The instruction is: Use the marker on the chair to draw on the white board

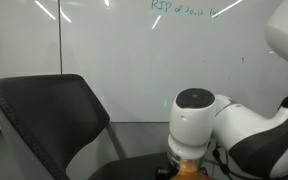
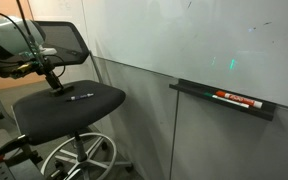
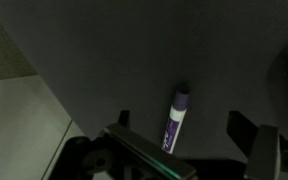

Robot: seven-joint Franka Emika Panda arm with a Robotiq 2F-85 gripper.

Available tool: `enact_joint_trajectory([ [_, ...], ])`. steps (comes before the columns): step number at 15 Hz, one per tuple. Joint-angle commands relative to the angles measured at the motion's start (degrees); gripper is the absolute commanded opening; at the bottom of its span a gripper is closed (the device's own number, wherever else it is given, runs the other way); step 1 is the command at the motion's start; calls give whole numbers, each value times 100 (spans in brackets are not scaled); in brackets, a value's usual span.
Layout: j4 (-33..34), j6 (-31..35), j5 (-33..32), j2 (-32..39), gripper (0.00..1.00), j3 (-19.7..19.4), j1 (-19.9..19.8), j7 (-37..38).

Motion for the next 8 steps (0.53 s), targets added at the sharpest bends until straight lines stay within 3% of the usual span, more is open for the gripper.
enact_joint_trajectory([
  [1, 702, -116, 35, 737, 100, -623, 755, 249],
  [8, 1477, -140, -58, 1213, 100, -1142, 1321, -25],
])
